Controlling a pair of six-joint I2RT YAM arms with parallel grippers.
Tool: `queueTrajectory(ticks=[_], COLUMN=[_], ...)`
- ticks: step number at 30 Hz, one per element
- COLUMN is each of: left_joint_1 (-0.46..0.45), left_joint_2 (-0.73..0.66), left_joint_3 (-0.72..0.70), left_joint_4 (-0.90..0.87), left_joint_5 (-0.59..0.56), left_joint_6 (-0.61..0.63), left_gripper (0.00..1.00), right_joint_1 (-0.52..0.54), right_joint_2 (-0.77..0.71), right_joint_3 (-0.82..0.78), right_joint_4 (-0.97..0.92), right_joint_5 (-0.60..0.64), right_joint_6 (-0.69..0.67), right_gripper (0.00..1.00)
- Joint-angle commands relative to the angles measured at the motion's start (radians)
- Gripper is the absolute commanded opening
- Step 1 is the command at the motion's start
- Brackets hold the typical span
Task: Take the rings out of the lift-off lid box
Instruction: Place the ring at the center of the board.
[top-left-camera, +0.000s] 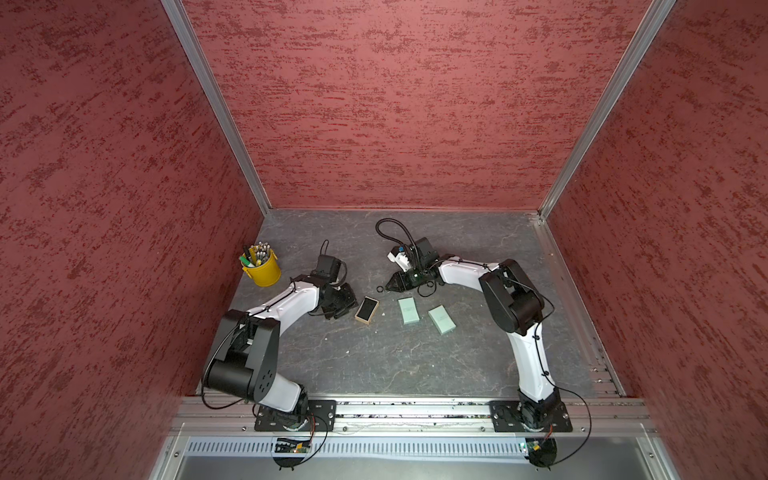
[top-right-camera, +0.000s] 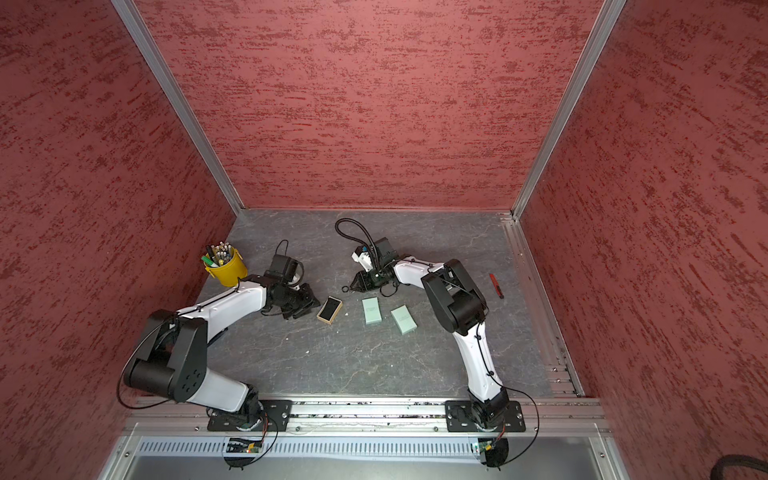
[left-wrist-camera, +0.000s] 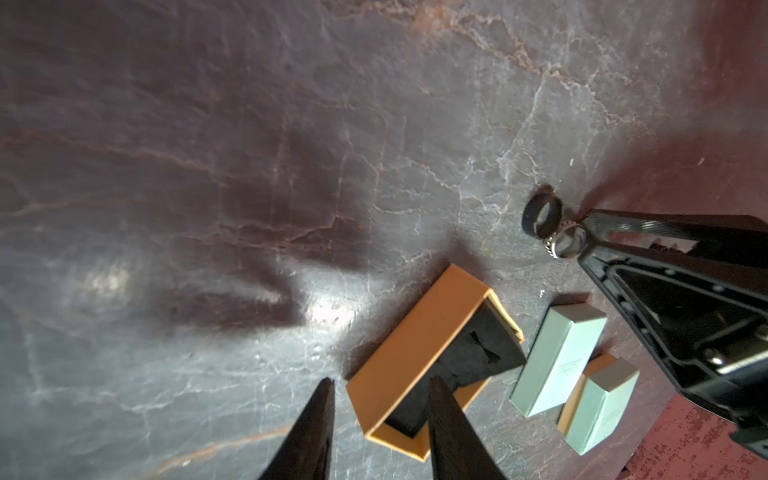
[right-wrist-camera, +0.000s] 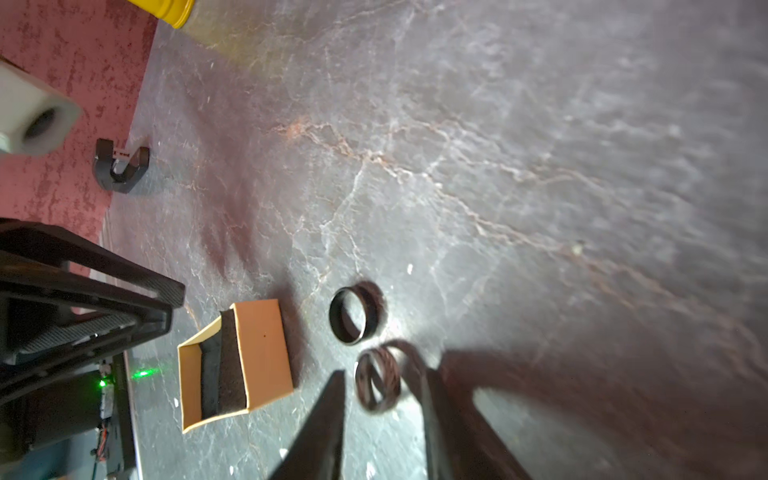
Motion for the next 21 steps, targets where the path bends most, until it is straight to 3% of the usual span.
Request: queueTrajectory(ticks=[1,5,10,15,21], left_joint_1=[-0.003,-0.027,-0.062,-0.087,-0.087], left_joint_2=[0.028,0.029,0.014,0.009,0.016], left_joint_3=[-0.023,-0.036,-0.069,-0.081,-0.088], left_joint_4=[0.047,0.062,0.097,0.111,0.115], left_joint_5=[0.026,0.022,0.028,0.024,0.021], left_joint_6=[0.018,-0.003,-0.042,-0.064,-0.063], left_gripper=[0.37,0.36,0.35,0.35,0.36], right_joint_1=[-0.003,0.013,0.089,0.172,0.227], right_joint_2=[-0.054,-0.142,-0.228,-0.225,-0.189], right_joint_3=[-0.014,-0.032,-0.060,-0.052,-0.041], right_joint_4=[-0.030,-0.060,-0.049,-0.066,-0.072], right_joint_5=[0.060,0.117,0.133,0.149,0.159], right_joint_6=[-0.014,-0.019,0.005,0.016,0.019], right_gripper=[0.38,0.38,0.23,0.14,0.11])
